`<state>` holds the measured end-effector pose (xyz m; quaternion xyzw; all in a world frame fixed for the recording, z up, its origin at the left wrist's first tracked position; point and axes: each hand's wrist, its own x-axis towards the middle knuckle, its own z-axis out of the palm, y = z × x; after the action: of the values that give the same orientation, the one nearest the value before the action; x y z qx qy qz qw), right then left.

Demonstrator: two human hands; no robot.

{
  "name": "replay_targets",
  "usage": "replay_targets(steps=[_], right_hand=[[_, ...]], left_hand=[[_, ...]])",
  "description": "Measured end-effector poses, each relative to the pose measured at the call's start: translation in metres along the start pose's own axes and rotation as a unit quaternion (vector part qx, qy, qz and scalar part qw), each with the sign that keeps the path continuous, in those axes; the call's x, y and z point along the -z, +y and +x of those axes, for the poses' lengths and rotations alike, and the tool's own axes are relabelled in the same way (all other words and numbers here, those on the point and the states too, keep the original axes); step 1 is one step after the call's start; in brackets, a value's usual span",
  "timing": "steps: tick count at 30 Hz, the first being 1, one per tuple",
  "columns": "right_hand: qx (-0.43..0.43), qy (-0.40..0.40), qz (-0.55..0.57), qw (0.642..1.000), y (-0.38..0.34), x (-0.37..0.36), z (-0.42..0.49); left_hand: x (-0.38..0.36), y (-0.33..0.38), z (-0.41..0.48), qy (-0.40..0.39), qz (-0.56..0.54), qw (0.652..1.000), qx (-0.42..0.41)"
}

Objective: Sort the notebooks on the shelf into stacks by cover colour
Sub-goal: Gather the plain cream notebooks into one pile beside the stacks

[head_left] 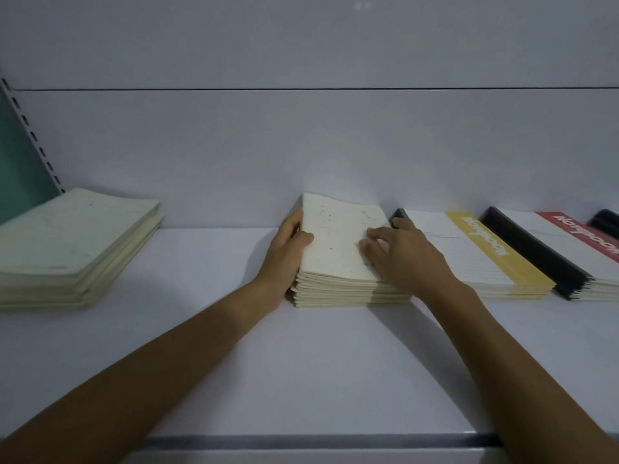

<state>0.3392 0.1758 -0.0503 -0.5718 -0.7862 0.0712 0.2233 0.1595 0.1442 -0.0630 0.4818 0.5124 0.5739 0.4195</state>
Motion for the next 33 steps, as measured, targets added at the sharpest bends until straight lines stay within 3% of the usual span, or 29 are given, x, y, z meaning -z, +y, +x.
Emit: replay_targets(steps=[4, 8, 14, 22, 28, 33], right_hand=[[0.031, 0.089, -0.053, 0.994, -0.007, 0.008, -0.001], [0.090, 0.169, -0.013, 0.981, -0.035, 0.021, -0.006], [0.174, 0.201, 0.058, 0.962, -0.106, 0.003, -0.024], [0.200, 0.129, 0.179, 0.955, -0.227, -0.038, -0.027], [0.248, 0.051, 0.069, 0.965, -0.329, -0.072, -0.016], [0.214, -0.061, -0.006, 0.975, -0.378, -0.113, -0.011]], left_hand=[[0.002, 0.014, -0.009, 0.027, 0.037, 0.999, 0.028], [0.026, 0.027, -0.022, 0.056, 0.064, 0.996, 0.025], [0.079, 0.049, -0.053, 0.062, 0.112, 0.990, -0.058], [0.194, 0.071, -0.111, 0.079, 0.176, 0.976, -0.105], [0.287, 0.074, -0.140, 0.091, 0.151, 0.981, -0.080], [0.341, 0.069, -0.153, 0.083, 0.136, 0.985, -0.068]])
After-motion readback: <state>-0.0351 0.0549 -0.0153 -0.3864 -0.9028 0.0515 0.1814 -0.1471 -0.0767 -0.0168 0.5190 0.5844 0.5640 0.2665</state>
